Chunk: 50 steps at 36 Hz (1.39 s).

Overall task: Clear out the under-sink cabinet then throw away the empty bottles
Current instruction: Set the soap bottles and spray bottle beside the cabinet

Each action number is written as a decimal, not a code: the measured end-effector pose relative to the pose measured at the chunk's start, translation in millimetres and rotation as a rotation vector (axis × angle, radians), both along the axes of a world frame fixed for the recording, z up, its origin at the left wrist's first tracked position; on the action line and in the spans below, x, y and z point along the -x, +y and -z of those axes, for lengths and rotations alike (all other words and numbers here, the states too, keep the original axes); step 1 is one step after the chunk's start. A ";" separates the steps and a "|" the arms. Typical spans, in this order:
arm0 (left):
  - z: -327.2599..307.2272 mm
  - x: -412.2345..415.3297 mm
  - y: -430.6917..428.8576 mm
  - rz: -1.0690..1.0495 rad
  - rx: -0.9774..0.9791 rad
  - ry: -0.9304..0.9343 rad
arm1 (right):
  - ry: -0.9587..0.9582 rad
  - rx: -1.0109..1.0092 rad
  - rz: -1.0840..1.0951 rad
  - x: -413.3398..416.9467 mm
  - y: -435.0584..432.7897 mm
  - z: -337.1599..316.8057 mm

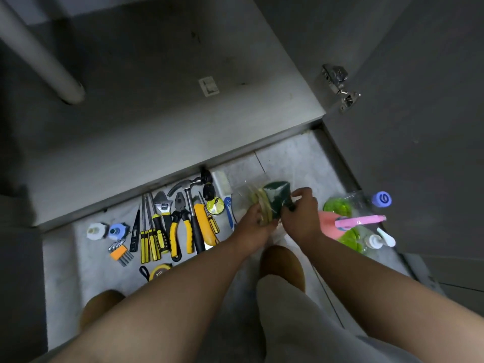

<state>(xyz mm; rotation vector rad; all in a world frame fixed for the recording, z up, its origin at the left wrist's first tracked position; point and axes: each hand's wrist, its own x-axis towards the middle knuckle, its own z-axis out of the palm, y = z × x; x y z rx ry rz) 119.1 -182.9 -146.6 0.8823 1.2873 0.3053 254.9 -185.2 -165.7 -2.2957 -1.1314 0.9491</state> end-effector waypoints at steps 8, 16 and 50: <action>13.6 -5.0 17.3 -0.092 -0.012 0.163 | 0.031 0.315 -0.073 -6.3 26.5 -4.2; 29.6 -6.6 23.2 -0.146 -0.018 0.227 | 0.266 0.358 -0.102 -0.2 26.4 -6.9; -40.9 -87.6 -12.1 0.669 -0.837 0.271 | -0.530 0.087 -0.063 -128.0 -117.4 -73.1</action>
